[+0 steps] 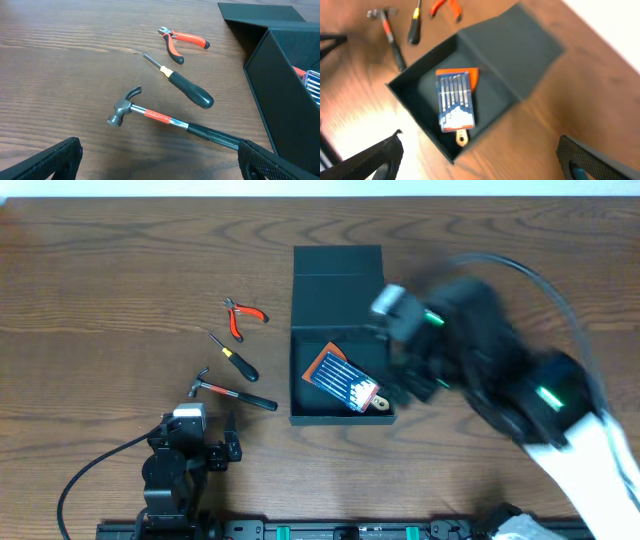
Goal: Pack container
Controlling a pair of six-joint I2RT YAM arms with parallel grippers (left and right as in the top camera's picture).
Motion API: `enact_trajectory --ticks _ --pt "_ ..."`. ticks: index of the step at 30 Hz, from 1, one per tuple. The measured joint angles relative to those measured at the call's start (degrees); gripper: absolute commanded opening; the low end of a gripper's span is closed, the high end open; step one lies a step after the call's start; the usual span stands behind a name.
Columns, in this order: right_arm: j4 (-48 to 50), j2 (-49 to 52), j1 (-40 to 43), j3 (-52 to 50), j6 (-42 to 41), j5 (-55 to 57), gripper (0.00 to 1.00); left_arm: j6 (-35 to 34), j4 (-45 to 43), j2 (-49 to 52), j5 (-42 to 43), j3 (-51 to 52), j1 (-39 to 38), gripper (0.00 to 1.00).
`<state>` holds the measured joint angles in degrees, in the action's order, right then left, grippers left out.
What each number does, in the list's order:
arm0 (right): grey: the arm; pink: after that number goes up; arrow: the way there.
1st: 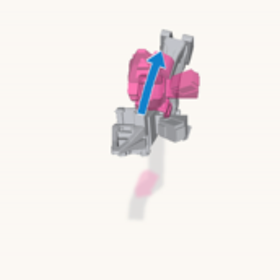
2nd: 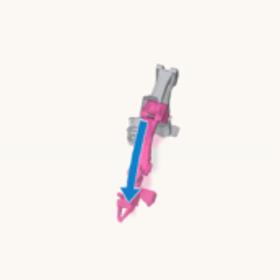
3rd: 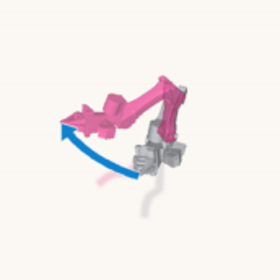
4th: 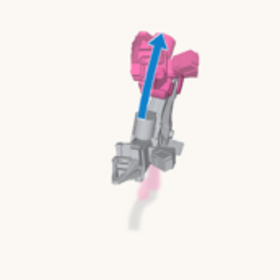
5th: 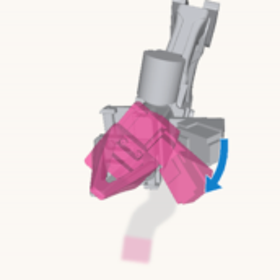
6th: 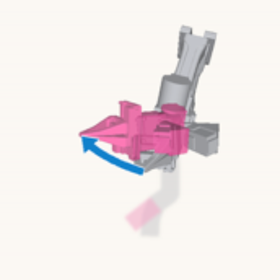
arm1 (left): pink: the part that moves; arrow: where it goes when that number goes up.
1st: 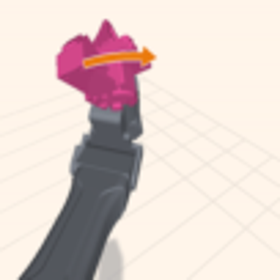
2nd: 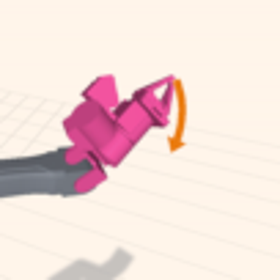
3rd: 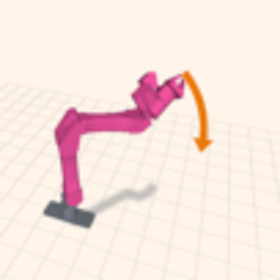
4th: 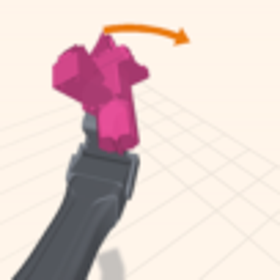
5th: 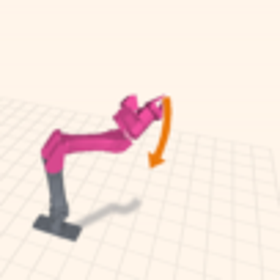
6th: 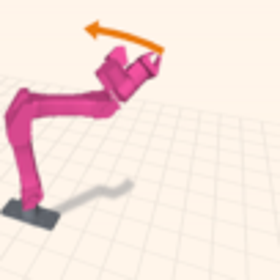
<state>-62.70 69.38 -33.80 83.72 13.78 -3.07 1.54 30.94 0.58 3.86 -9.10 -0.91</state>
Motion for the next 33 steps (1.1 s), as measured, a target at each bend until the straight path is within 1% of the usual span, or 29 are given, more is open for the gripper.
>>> enact_trajectory --ticks 6,10,15,20,33 --pt "-0.5 -20.8 0.7 -12.5 -3.1 2.5 0.99 0.0 0.0 0.0 0.0 0.0 0.0 0.99" --pt "-0.7 -34.6 0.7 -21.7 -7.1 3.1 0.99 0.0 0.0 0.0 0.0 0.0 0.0 0.98" --pt "1.6 -47.9 0.9 -31.6 -12.9 3.1 0.99 0.0 0.0 0.0 0.0 0.0 0.0 0.99" --pt "2.2 -53.2 0.9 -33.9 -15.3 3.1 0.99 0.0 0.0 0.0 0.0 0.0 0.0 0.99" --pt "1.0 -53.5 0.9 -34.0 -16.4 3.1 0.99 0.0 0.0 0.0 0.0 0.0 0.0 0.99"
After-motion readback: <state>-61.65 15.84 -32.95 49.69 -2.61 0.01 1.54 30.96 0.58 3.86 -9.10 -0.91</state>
